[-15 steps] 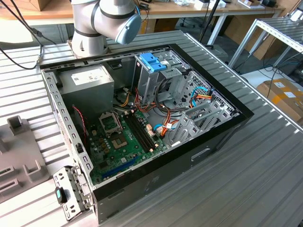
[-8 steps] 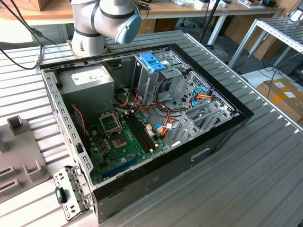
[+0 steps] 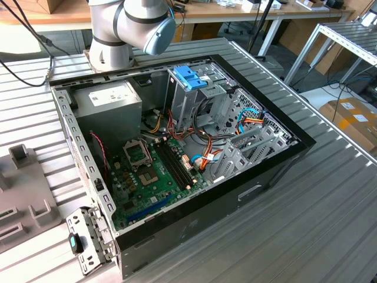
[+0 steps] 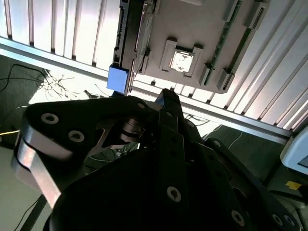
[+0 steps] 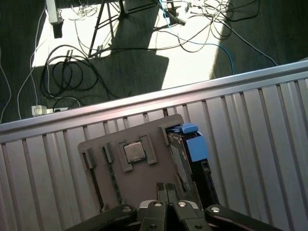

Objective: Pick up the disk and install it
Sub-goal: 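Pick up the disk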

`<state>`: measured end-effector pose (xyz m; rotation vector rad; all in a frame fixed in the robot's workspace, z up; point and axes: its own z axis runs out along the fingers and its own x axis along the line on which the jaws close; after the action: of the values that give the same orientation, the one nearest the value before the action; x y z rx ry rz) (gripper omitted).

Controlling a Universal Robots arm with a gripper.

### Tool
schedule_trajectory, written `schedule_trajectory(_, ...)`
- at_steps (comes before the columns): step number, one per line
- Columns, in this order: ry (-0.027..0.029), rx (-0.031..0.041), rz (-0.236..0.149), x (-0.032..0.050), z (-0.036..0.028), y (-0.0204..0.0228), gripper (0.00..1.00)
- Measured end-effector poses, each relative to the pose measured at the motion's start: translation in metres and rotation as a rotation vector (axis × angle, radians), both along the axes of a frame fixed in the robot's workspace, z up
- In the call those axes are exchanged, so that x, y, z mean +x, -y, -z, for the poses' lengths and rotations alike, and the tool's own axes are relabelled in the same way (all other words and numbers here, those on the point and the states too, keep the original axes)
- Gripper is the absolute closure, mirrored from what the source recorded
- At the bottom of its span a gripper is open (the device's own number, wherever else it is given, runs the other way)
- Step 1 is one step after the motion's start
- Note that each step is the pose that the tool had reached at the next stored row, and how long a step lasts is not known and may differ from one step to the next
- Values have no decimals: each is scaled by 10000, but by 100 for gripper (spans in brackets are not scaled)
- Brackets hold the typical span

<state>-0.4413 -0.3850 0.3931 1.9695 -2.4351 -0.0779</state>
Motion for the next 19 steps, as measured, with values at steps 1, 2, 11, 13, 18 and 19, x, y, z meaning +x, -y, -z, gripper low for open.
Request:
schedule_trajectory(1,0,0,-52,0,0,0,89)
schedule_trajectory(2,0,0,-138,0,0,0,89)
schedule_trajectory(11,-1,0,-701,0,0,0,89)
schedule_trajectory(13,0,0,-884,0,0,0,89)
schedule_trajectory(18,0,0,-1411,0,0,0,89)
schedule_trajectory(19,0,0,-1504,0,0,0,89)
